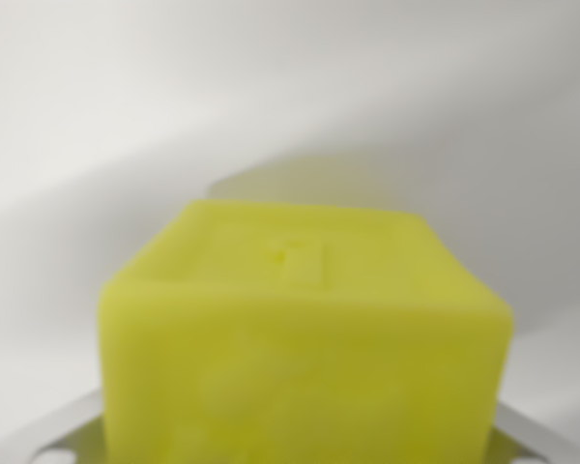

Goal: Pick yellow cube

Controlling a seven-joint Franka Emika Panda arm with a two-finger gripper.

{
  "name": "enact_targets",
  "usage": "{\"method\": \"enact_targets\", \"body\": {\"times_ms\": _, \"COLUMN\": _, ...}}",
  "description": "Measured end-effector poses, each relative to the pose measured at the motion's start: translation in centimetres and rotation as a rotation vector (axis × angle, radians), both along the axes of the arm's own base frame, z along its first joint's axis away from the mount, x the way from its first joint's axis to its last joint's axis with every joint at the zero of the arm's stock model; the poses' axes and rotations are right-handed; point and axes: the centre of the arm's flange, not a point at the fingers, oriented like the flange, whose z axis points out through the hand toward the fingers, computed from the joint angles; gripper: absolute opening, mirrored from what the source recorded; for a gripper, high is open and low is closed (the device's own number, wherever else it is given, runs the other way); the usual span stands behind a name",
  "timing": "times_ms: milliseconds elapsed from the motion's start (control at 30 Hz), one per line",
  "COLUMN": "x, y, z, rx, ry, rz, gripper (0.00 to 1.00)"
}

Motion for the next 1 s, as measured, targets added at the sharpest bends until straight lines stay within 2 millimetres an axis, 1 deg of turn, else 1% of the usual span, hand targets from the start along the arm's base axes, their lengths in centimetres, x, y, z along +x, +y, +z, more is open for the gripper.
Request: {"method": "enact_targets", "body": {"times_ms": 1000, "x": 0.0, "y": 0.0, "z": 7.5, "rx": 0.0, "ry": 0.0, "rz": 0.0, "gripper": 0.0}}
